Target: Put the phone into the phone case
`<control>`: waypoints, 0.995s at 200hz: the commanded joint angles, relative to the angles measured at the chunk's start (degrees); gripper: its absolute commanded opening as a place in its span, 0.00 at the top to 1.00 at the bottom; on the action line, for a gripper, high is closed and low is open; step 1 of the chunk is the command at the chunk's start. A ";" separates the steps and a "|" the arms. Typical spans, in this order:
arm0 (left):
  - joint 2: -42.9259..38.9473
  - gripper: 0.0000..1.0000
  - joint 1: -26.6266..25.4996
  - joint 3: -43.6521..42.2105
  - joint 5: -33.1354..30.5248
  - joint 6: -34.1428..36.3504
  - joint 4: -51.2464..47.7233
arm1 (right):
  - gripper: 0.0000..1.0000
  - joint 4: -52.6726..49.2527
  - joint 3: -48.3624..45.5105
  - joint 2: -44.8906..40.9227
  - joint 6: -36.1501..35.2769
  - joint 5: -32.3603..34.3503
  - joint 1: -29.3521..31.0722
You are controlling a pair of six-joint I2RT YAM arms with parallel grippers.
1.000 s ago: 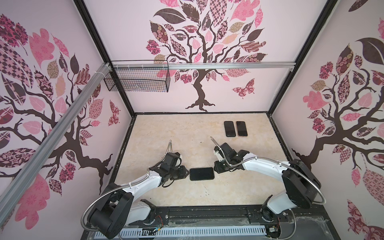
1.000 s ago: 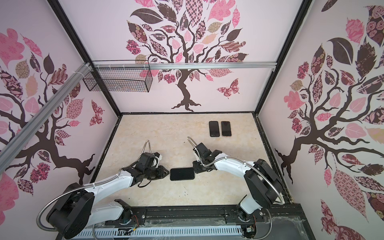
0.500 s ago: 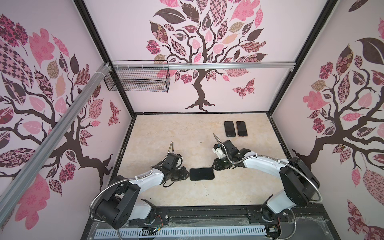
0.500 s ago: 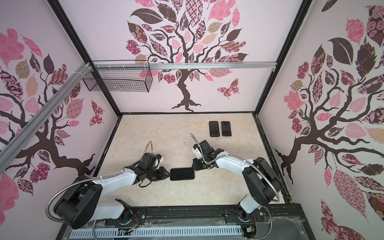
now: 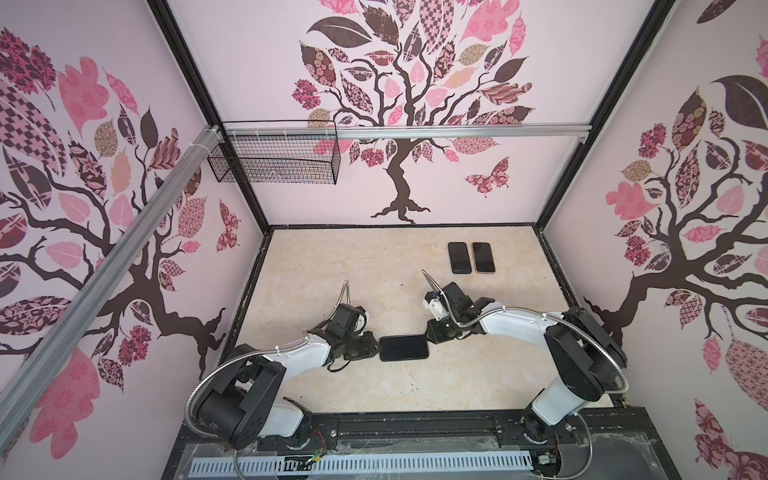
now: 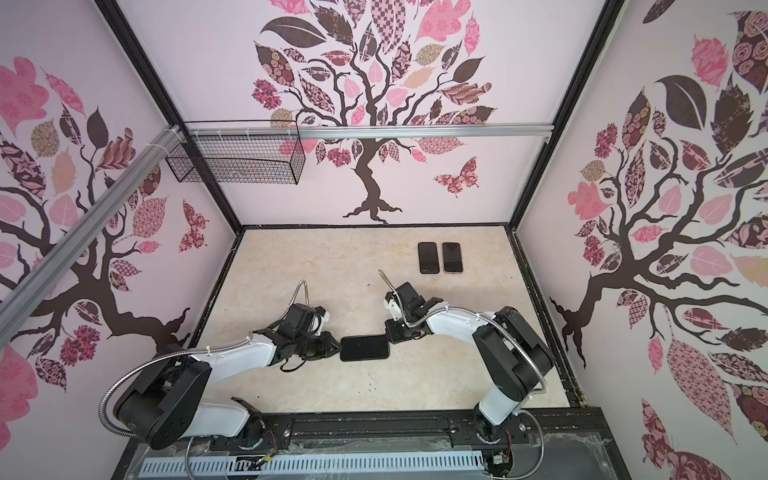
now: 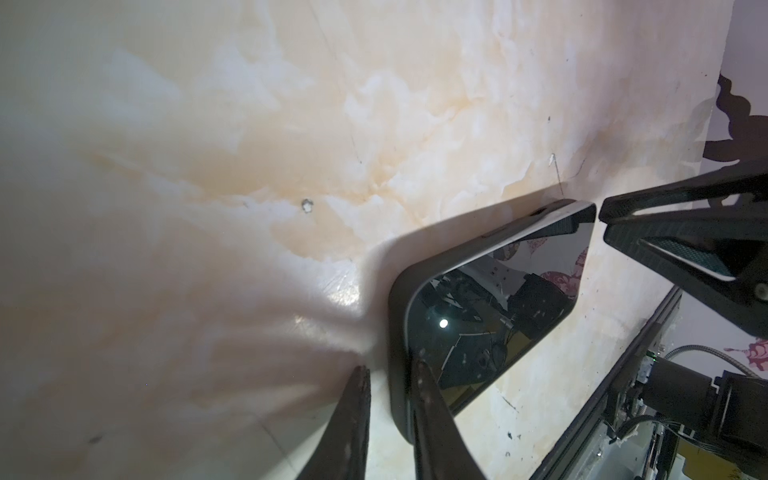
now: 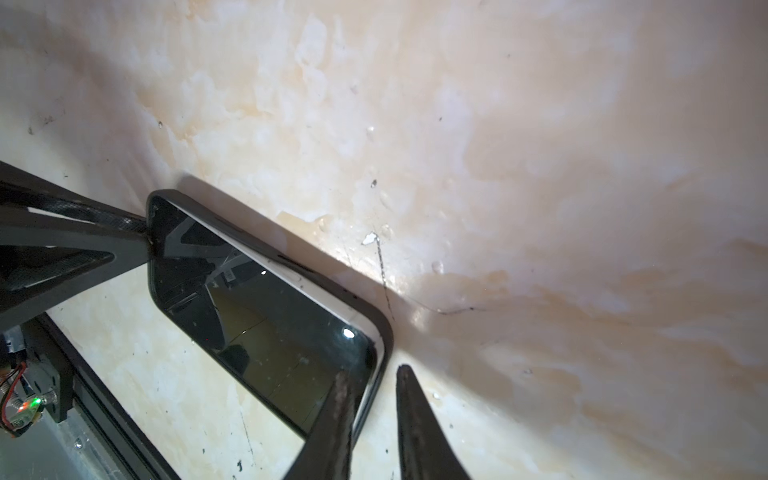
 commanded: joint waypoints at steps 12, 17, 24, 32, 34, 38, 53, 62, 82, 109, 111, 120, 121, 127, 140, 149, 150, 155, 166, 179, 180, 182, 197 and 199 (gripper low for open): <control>1.30 0.79 0.16 2.18 0.10 0.77 0.84 | 0.78 0.71 0.92 2.30 -0.58 -1.69 -0.17; 1.33 0.79 0.18 2.19 0.05 0.79 0.86 | 0.79 0.89 0.90 2.44 -0.54 -1.80 -0.17; 1.50 0.79 0.17 2.17 0.03 0.81 0.99 | 0.79 0.94 0.73 2.61 -0.54 -1.96 -0.18; 1.57 0.80 0.14 2.18 0.05 0.87 0.96 | 0.79 1.12 0.67 2.82 -0.47 -2.19 -0.18; 1.53 0.80 0.14 2.18 0.05 0.85 0.99 | 0.80 1.10 0.65 2.90 -0.45 -2.26 -0.22; 1.50 0.80 0.18 2.19 0.05 0.88 1.02 | 0.80 1.25 0.61 3.00 -0.53 -2.37 -0.19; 1.63 0.80 0.15 2.10 0.05 0.83 1.06 | 0.80 1.46 0.32 3.35 -0.45 -3.04 -0.24; 1.67 0.80 0.14 2.10 0.00 0.95 1.12 | 0.81 1.67 0.17 3.62 -0.49 -3.44 -0.18; 1.94 0.80 0.16 2.02 0.08 0.99 1.37 | 0.82 1.70 0.04 3.98 -0.61 -4.17 -0.18; 2.37 0.80 0.18 2.11 0.10 1.04 1.64 | 0.83 1.17 0.01 4.08 -0.88 -4.72 -0.12; 2.39 0.80 0.20 2.03 0.09 1.07 1.53 | 0.83 1.00 0.03 4.07 -0.91 -4.69 -0.16; 2.54 0.80 0.16 1.88 0.05 0.96 1.71 | 0.83 0.12 0.21 4.03 -1.04 -4.35 -0.13; 2.54 0.80 0.15 1.81 0.01 0.93 1.72 | 0.83 0.03 0.21 4.00 -1.05 -4.34 -0.11; 2.57 0.80 0.15 1.70 0.04 0.91 1.98 | 0.83 -0.38 0.27 3.90 -1.27 -4.32 -0.06; 2.76 0.80 0.16 1.24 0.05 0.70 2.51 | 0.83 -0.75 -0.01 3.59 -1.35 -4.29 -0.07; 3.01 0.80 0.14 1.01 0.17 0.64 3.02 | 0.83 -1.04 -0.05 3.58 -1.38 -4.33 0.07; 3.00 0.80 0.14 1.02 0.16 0.64 3.03 | 0.83 -1.03 -0.10 3.61 -1.40 -4.33 0.08; 3.27 0.80 0.14 1.03 0.27 0.47 3.23 | 0.83 -1.13 -0.14 3.67 -1.42 -4.33 0.05; 3.72 0.80 0.15 1.00 0.66 0.23 3.72 | 0.83 -1.33 -0.20 4.19 -1.53 -4.46 0.12; 4.07 0.80 0.18 0.83 1.10 0.02 4.49 | 0.83 -1.20 -0.22 5.00 -1.61 -4.50 0.32; 4.14 0.80 0.16 0.80 1.15 0.02 4.52 | 0.83 -1.20 -0.27 5.11 -1.65 -4.50 0.34; 4.20 0.80 0.17 0.78 1.23 0.02 4.58 | 0.84 -1.24 -0.31 5.27 -1.67 -4.50 0.35; 4.28 0.79 0.16 0.62 1.62 -0.11 5.28 | 0.84 -1.19 -0.15 6.53 -1.64 -4.59 0.77; 4.34 0.79 0.15 0.52 1.63 -0.07 5.32 | 0.84 -1.19 -0.14 6.71 -1.63 -4.59 0.79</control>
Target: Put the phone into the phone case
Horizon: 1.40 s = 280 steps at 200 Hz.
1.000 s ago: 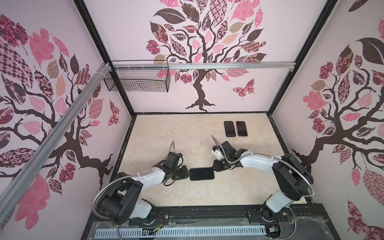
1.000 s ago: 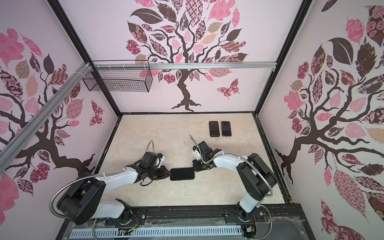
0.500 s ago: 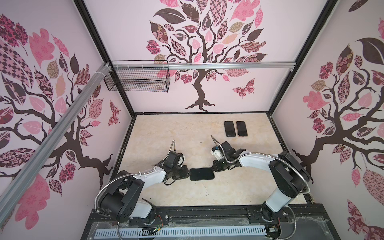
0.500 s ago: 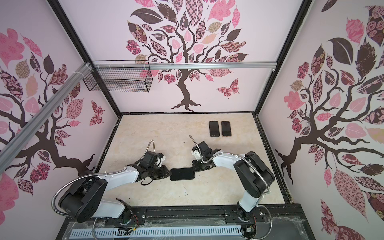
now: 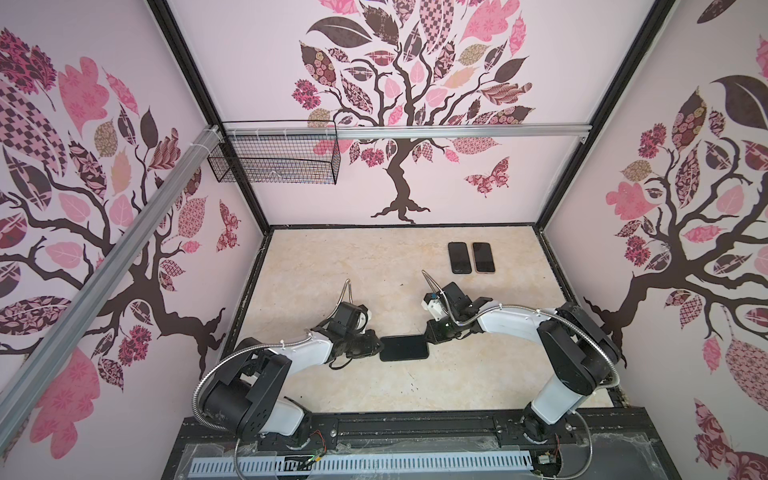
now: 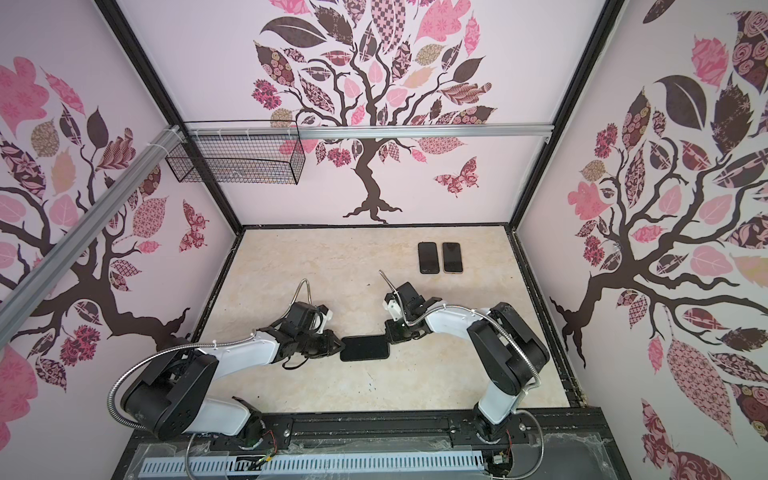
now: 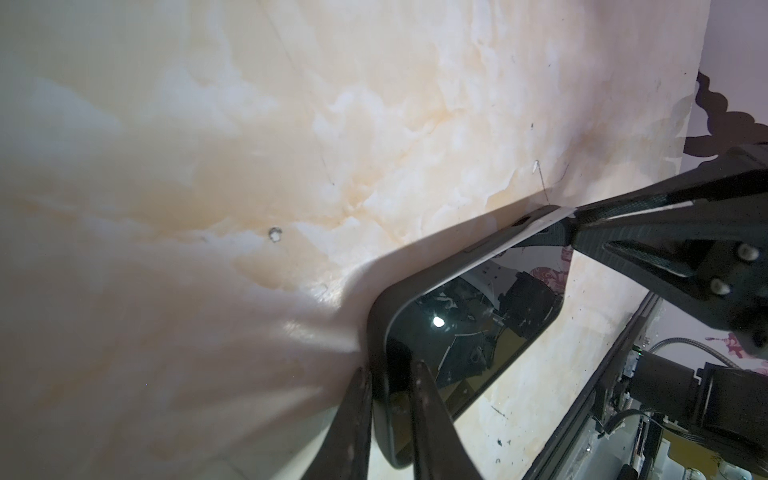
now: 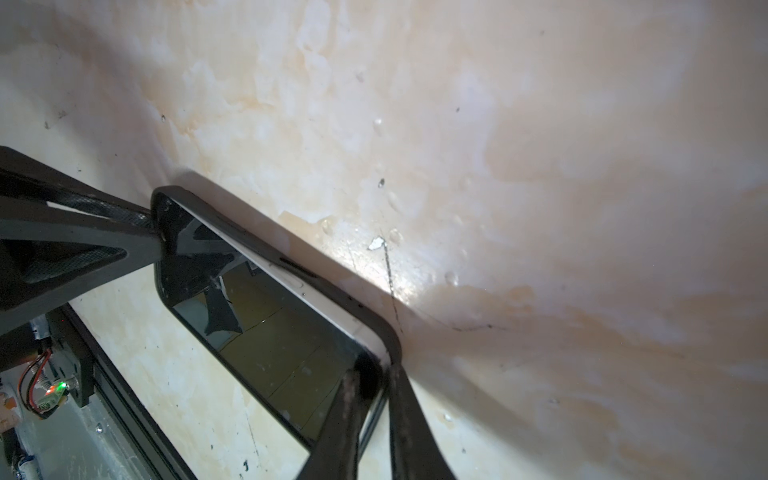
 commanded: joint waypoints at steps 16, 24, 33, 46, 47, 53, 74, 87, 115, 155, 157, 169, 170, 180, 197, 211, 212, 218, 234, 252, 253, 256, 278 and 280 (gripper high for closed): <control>1.54 0.79 -0.13 0.06 -0.34 -0.06 2.12 | 0.84 -2.24 0.05 5.47 -1.08 -0.45 1.79; 1.49 0.79 -0.12 -0.02 -0.31 -0.04 2.16 | 0.84 -2.20 0.19 5.95 -1.00 -0.02 2.00; 1.54 0.79 -0.16 -0.02 -0.31 -0.06 2.10 | 0.84 -2.46 0.54 6.61 -0.93 0.78 2.37; 1.70 0.79 -0.15 -0.11 -0.21 -0.13 2.18 | 0.84 -3.35 1.29 7.75 -0.92 2.31 2.87; 1.70 0.79 -0.16 -0.15 -0.22 -0.15 2.19 | 0.84 -3.48 1.32 7.85 -0.89 2.45 2.89; 1.76 0.79 -0.12 -0.26 -0.14 -0.15 2.30 | 0.84 -3.97 1.79 8.39 -0.96 3.31 3.18; 1.87 0.79 -0.15 -0.74 -0.06 -0.41 2.89 | 0.84 -5.62 2.91 10.19 -1.26 5.63 3.85; 1.89 0.79 -0.08 -1.15 -0.06 -0.59 3.44 | 0.84 -5.73 3.11 11.13 -1.23 5.37 4.34; 1.97 0.78 -0.12 -1.93 0.17 -0.95 4.65 | 0.83 -3.44 2.52 12.32 -0.62 2.65 5.24; 1.81 0.78 -0.11 -2.38 0.22 -0.98 4.82 | 0.83 -0.23 1.80 14.14 1.20 0.25 6.22; 1.80 0.78 -0.08 -2.49 0.22 -0.99 4.82 | 0.83 -0.17 1.79 14.29 1.30 0.34 6.35; 1.77 0.78 -0.11 -2.54 0.14 -0.95 4.85 | 0.83 0.00 1.88 15.15 1.58 1.27 6.67; 1.74 0.78 -0.09 -2.55 0.09 -0.96 4.88 | 0.83 -0.04 1.88 15.24 1.67 1.32 6.68; 1.75 0.78 -0.16 -2.57 0.04 -0.96 4.87 | 0.84 -0.03 1.88 15.99 2.01 2.53 7.02; 1.74 0.78 -0.14 -2.69 -0.03 -1.11 4.89 | 0.84 0.47 1.71 17.14 2.53 3.44 7.47; 1.66 0.78 -0.15 -2.65 -0.05 -1.15 4.91 | 0.85 1.24 1.28 17.99 2.96 3.65 7.64; 1.68 0.78 -0.11 -2.65 -0.05 -1.14 4.91 | 0.85 1.28 1.23 18.07 2.98 3.65 7.65; 1.64 0.78 -0.14 -2.65 -0.11 -1.16 4.85 | 0.85 1.78 0.93 18.54 3.12 3.62 7.69; 1.74 0.78 -0.14 -2.52 -0.03 -1.21 4.78 | 0.85 2.44 0.65 19.88 3.35 4.06 7.79; 1.76 0.78 -0.11 -2.56 -0.21 -1.39 4.90 | 0.86 2.78 0.32 21.16 3.40 4.96 7.98; 1.78 0.78 -0.09 -2.56 -0.22 -1.39 4.91 | 0.86 2.75 0.31 21.28 3.42 5.05 7.99; 1.77 0.78 -0.13 -2.56 -0.22 -1.33 4.90 | 0.86 2.70 0.30 21.45 3.42 5.25 8.07; 1.94 0.78 -0.16 -2.55 -0.47 -1.53 4.86 | 0.86 2.58 0.06 22.74 3.35 7.00 8.26; 2.03 0.78 -0.12 -2.56 -0.48 -1.57 4.88 | 0.86 2.54 0.04 22.85 3.35 7.10 8.22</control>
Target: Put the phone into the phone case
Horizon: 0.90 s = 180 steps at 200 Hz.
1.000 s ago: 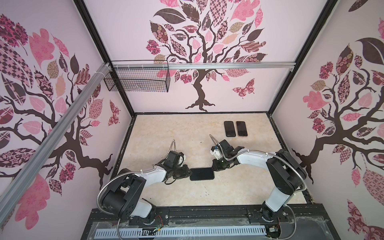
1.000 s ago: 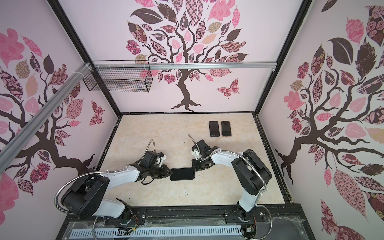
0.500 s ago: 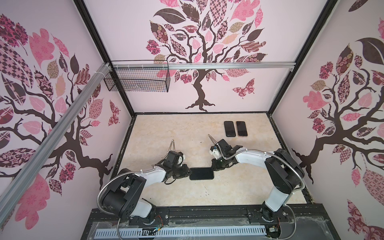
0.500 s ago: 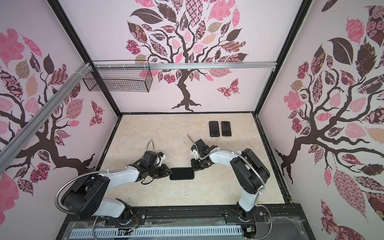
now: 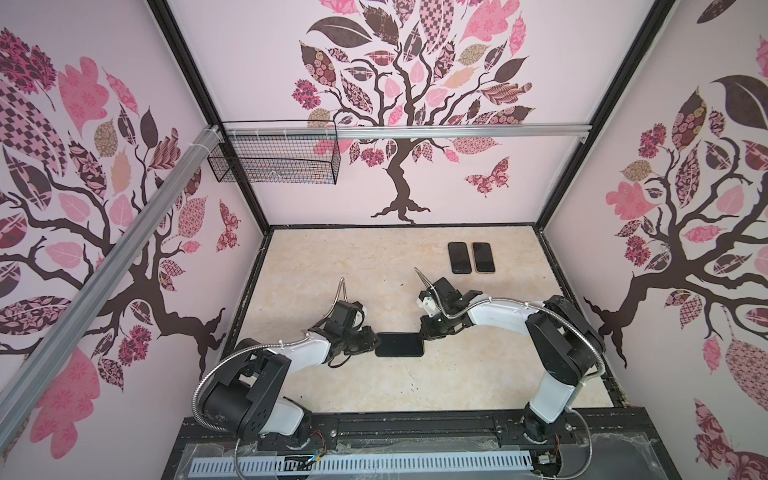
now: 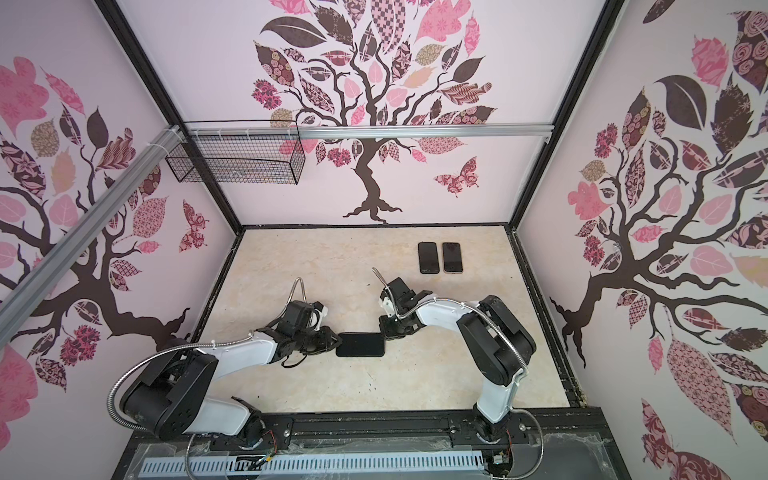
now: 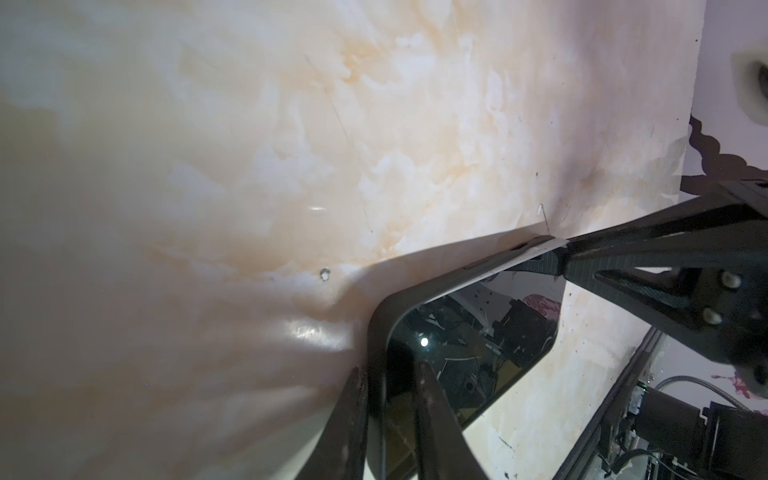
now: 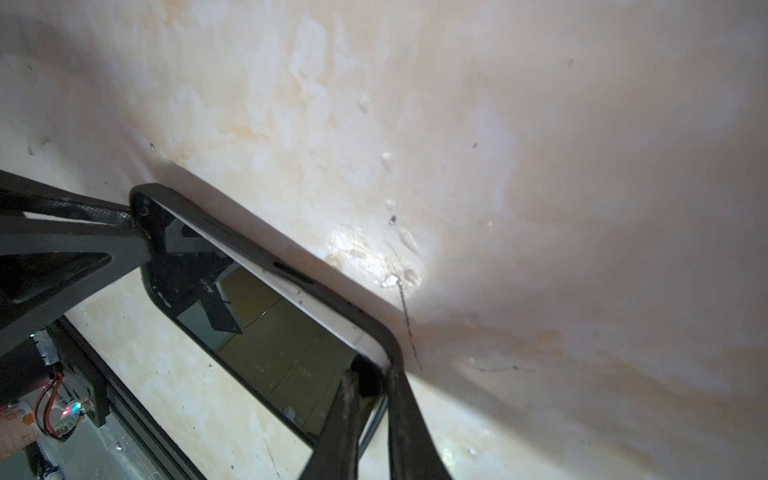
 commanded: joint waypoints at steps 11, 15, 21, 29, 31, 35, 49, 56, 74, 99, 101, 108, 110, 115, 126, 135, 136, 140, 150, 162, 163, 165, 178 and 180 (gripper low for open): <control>2.46 0.78 -1.74 -1.73 1.71 -0.14 1.83 | 0.86 6.31 -5.87 17.11 -0.12 6.32 6.50; 2.57 0.78 -1.75 -1.79 1.74 -0.15 1.90 | 0.86 6.23 -5.79 17.34 -0.18 6.66 6.57; 2.59 0.78 -1.72 -1.81 1.70 -0.20 2.05 | 0.86 6.05 -5.70 17.67 -0.27 7.04 6.52; 2.82 0.78 -1.70 -1.75 1.81 -0.20 2.18 | 0.86 5.77 -5.59 18.19 -0.28 7.73 6.61; 2.93 0.78 -1.74 -1.71 1.79 -0.23 2.18 | 0.86 5.65 -5.47 18.31 -0.28 7.88 6.69; 3.09 0.78 -1.68 -1.68 1.77 -0.23 2.18 | 0.86 5.58 -5.37 18.65 -0.28 8.06 6.77; 3.36 0.78 -1.69 -1.62 1.88 -0.08 2.26 | 0.86 5.33 -5.17 19.41 -0.21 8.60 7.00; 3.44 0.78 -1.76 -1.66 1.88 -0.05 2.27 | 0.86 5.32 -5.09 19.80 -0.28 8.76 7.13; 3.61 0.78 -1.75 -1.64 1.78 0.14 2.27 | 0.86 5.01 -4.67 20.78 -0.09 9.12 7.57; 3.81 0.78 -1.74 -1.75 1.84 0.18 2.48 | 0.86 4.63 -4.03 21.81 0.16 9.42 8.23; 3.81 0.78 -1.75 -1.75 1.80 0.19 2.46 | 0.86 4.69 -4.02 21.92 0.16 9.47 8.26; 3.81 0.78 -1.68 -1.71 1.87 0.23 2.39 | 0.86 4.41 -3.82 22.17 0.22 9.64 8.45; 3.81 0.78 -1.72 -1.68 1.88 0.22 2.39 | 0.86 4.39 -3.77 22.18 0.28 9.70 8.49; 3.76 0.78 -1.69 -1.70 1.88 0.27 2.32 | 0.86 4.16 -3.56 22.31 0.26 10.00 8.55; 3.82 0.78 -1.72 -1.75 1.88 0.28 2.41 | 0.86 3.57 -3.19 22.56 0.25 10.69 8.82; 3.76 0.78 -1.73 -1.67 1.83 0.29 2.36 | 0.86 3.05 -2.81 22.82 0.17 11.38 8.94; 3.79 0.78 -1.75 -1.67 1.81 0.29 2.40 | 0.86 3.04 -2.80 22.88 0.16 11.44 8.96; 3.89 0.78 -1.69 -1.67 1.81 0.36 2.43 | 0.86 2.87 -2.67 22.94 0.16 11.57 9.04; 3.97 0.78 -1.75 -1.57 1.84 0.32 2.29 | 0.86 2.64 -2.58 23.14 0.16 11.84 9.12; 4.12 0.78 -1.75 -1.47 1.88 0.30 2.30 | 0.86 2.51 -2.53 23.45 0.16 12.14 9.17; 4.14 0.78 -1.76 -1.48 1.83 0.29 2.28 | 0.86 2.51 -2.53 23.46 0.16 12.17 9.21; 4.16 0.78 -1.71 -1.42 1.86 0.28 2.27 | 0.86 2.51 -2.53 23.47 0.16 12.20 9.19; 4.22 0.78 -1.69 -1.43 1.88 0.24 2.35 | 0.86 2.12 -2.43 23.60 0.16 12.77 9.29; 4.26 0.78 -1.74 -1.39 1.88 0.27 2.36 | 0.86 2.12 -2.48 23.62 0.16 12.92 9.34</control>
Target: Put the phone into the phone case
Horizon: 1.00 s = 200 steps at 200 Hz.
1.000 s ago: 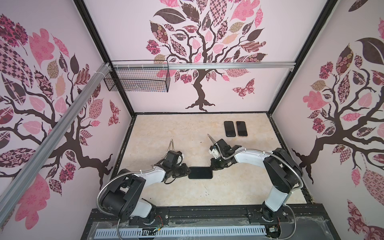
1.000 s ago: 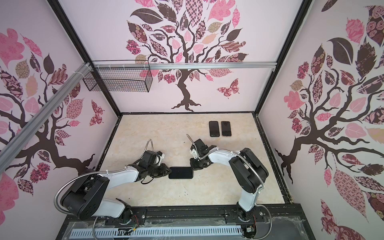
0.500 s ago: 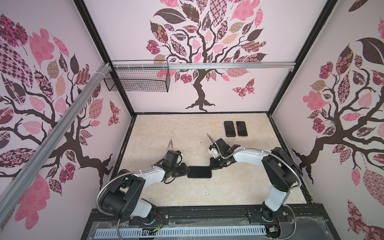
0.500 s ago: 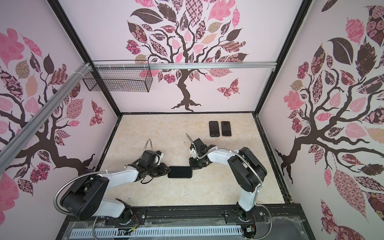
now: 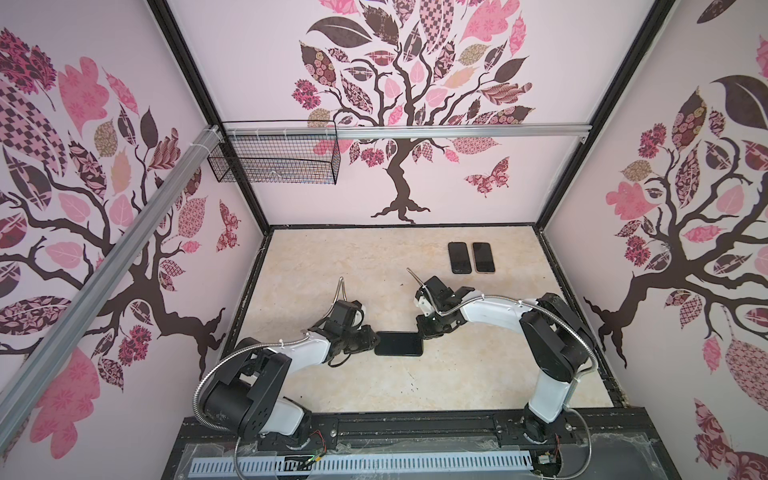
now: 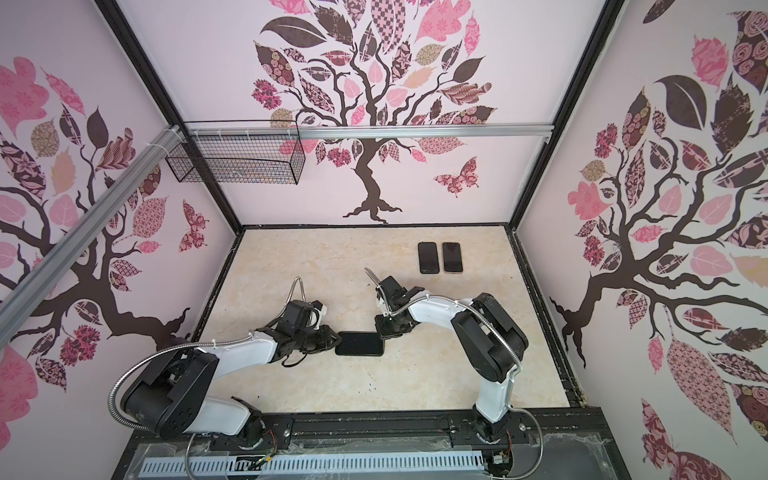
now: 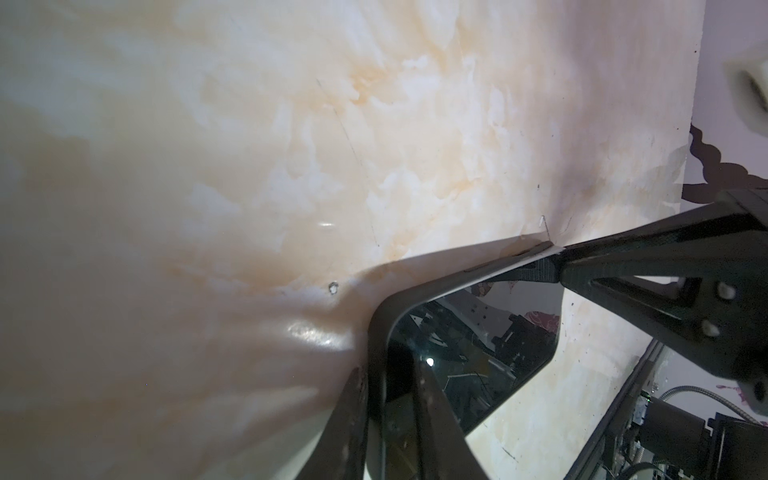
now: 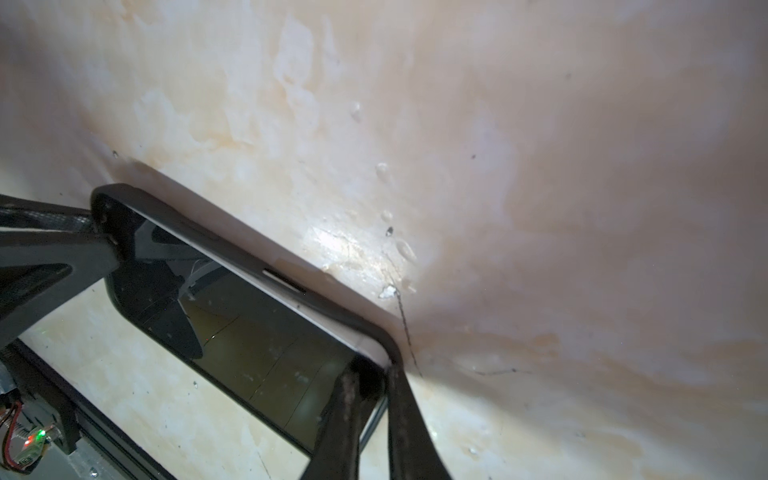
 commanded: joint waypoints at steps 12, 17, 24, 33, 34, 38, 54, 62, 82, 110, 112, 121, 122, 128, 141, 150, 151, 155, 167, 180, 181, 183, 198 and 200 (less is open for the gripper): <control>3.85 0.78 -1.99 -1.40 2.27 0.22 1.35 | 0.86 8.08 -7.36 20.62 -0.54 8.31 7.14; 3.85 0.78 -1.99 -1.36 2.25 0.28 1.40 | 0.86 7.83 -7.34 20.69 -0.58 8.72 7.26; 3.94 0.78 -1.96 -1.37 2.30 0.27 1.31 | 0.86 7.51 -7.28 20.69 -0.54 9.11 7.38; 3.95 0.78 -1.99 -1.38 2.33 0.27 1.37 | 0.86 7.30 -7.27 20.77 -0.58 9.53 7.63; 3.95 0.78 -1.95 -1.39 2.33 0.27 1.36 | 0.86 7.27 -7.27 20.73 -0.54 9.58 7.68; 3.96 0.78 -1.97 -1.45 2.30 0.28 1.36 | 0.86 7.18 -7.20 20.70 -0.43 9.79 7.71; 3.94 0.78 -2.00 -1.41 2.25 0.21 1.35 | 0.86 6.90 -6.94 20.99 -0.46 10.39 8.03; 3.87 0.78 -2.00 -1.40 2.25 0.24 1.27 | 0.86 6.52 -6.75 21.28 -0.49 10.80 8.19; 3.65 0.78 -1.97 -1.56 2.18 0.21 1.27 | 0.86 5.91 -6.28 21.58 -0.54 11.59 8.61; 3.48 0.78 -1.99 -1.83 2.11 0.27 1.28 | 0.86 5.22 -6.04 21.87 -0.41 12.69 9.03; 3.48 0.78 -1.97 -1.77 2.08 0.28 1.27 | 0.86 5.18 -5.97 21.80 -0.45 12.82 9.05; 3.47 0.78 -1.96 -1.78 2.07 0.15 1.26 | 0.86 4.73 -5.83 21.88 -0.55 13.19 9.14; 3.49 0.78 -1.94 -1.76 2.07 0.17 1.27 | 0.85 4.71 -5.85 21.90 -0.57 13.22 9.19; 3.57 0.78 -1.95 -1.75 2.07 0.15 1.27 | 0.85 4.55 -5.79 21.83 -0.52 13.54 9.24; 3.55 0.78 -2.00 -1.75 2.06 0.19 1.25 | 0.85 3.97 -5.69 21.82 -0.68 13.98 9.33; 3.51 0.78 -1.98 -1.83 2.03 0.15 1.26 | 0.85 3.45 -5.60 21.69 -0.76 14.41 9.50; 3.51 0.78 -1.99 -1.83 2.05 0.13 1.31 | 0.85 3.46 -5.60 21.63 -0.76 14.40 9.50; 3.55 0.78 -1.98 -1.87 2.03 0.18 1.30 | 0.85 3.24 -5.56 21.51 -0.68 14.57 9.64; 3.44 0.78 -1.94 -1.93 1.98 0.13 1.26 | 0.85 2.75 -5.44 21.24 -0.76 14.87 9.83; 3.31 0.78 -1.95 -2.10 1.90 0.10 1.34 | 0.85 2.38 -5.51 20.64 -0.75 14.86 9.84; 3.28 0.78 -1.93 -2.06 1.90 0.15 1.35 | 0.85 2.40 -5.51 20.62 -0.76 14.84 9.80; 3.29 0.78 -1.96 -2.09 1.90 0.14 1.31 | 0.85 2.40 -5.58 20.35 -0.72 14.91 9.78; 3.24 0.78 -1.94 -2.10 1.82 0.18 1.22 | 0.85 2.43 -6.01 19.03 -0.67 14.84 9.84; 3.24 0.78 -1.92 -2.13 1.81 0.19 1.19 | 0.84 2.39 -6.10 18.77 -0.60 14.83 9.78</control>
